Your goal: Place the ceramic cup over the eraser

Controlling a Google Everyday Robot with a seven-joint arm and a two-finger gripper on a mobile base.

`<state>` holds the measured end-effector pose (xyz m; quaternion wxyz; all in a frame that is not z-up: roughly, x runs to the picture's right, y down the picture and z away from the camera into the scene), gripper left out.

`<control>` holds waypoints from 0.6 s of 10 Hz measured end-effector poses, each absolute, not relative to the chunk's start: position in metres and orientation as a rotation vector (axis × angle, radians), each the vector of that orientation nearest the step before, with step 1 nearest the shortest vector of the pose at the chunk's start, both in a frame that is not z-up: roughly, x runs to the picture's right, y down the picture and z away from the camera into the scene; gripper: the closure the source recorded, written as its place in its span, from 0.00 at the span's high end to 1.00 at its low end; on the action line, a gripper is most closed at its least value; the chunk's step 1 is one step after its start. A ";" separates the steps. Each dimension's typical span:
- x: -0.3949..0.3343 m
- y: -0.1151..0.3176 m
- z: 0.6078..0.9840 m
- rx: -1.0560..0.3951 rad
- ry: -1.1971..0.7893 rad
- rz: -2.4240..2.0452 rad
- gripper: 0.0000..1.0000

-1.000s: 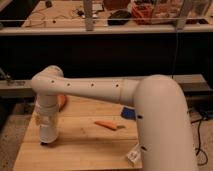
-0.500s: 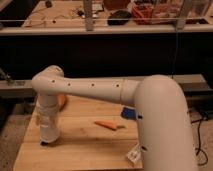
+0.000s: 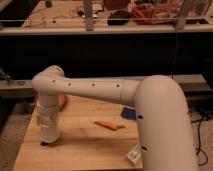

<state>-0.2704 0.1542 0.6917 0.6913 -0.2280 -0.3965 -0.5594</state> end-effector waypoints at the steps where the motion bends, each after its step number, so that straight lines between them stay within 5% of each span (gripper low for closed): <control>1: -0.270 0.154 0.692 -0.510 -0.887 -1.250 0.50; 6: -0.269 0.154 0.692 -0.512 -0.888 -1.248 0.54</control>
